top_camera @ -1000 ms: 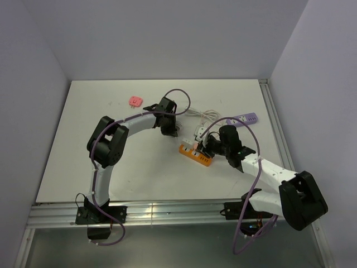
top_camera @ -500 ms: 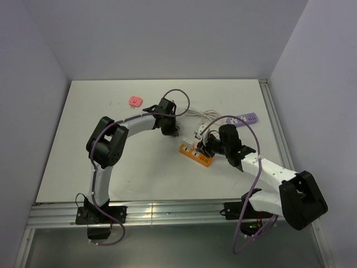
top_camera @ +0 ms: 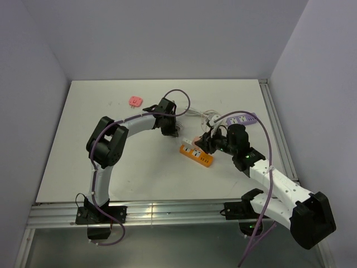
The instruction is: Insert the plug
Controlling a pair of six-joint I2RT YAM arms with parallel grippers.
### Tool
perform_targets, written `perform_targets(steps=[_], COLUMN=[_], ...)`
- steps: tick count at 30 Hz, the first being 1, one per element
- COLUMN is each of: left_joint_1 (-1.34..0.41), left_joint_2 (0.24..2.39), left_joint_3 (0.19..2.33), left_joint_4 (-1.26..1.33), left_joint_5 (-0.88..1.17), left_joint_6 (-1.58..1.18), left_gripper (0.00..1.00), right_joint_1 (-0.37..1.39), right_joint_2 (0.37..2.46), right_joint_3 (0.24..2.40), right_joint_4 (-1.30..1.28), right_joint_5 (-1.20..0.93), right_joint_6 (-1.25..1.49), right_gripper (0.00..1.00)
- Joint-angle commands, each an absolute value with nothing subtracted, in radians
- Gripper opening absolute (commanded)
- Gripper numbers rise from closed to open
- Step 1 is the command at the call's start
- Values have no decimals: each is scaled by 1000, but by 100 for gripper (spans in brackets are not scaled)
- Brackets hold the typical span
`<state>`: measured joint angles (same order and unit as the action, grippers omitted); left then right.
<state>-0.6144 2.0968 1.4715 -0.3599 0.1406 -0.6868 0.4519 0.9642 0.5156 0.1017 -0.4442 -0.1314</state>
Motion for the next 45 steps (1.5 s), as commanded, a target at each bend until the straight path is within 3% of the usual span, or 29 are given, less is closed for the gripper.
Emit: perform_targets(steps=[1,8,15,26,36,45], left_joint_1=[-617,-603,-598,-583,-557,-557], left_joint_2=[2091,2069,2060,2031,2056,2072], left_joint_3=[1483,1433,1422,1407,1488,1526], left_joint_4=[-439,-463,-534,-557,-572,-569], left_joint_5=[163,164,23,37,55,92], left_joint_6=[-632,-574,-529,-491,-503,-514], left_gripper=[0,0,0,0,0,0], right_joint_1=[454,440,442,443,479,526], right_joint_2=[963,1002,966,1156,1209,1123], right_joint_3=[496,450,430,540,526,428], right_joint_4=[215,254,187,149,182,298], right_joint_5=[-465,-414,-333,-198,-256,-296], right_joint_6=[111,193,212,207,245,354], right_gripper=[0,0,0,0,0,0])
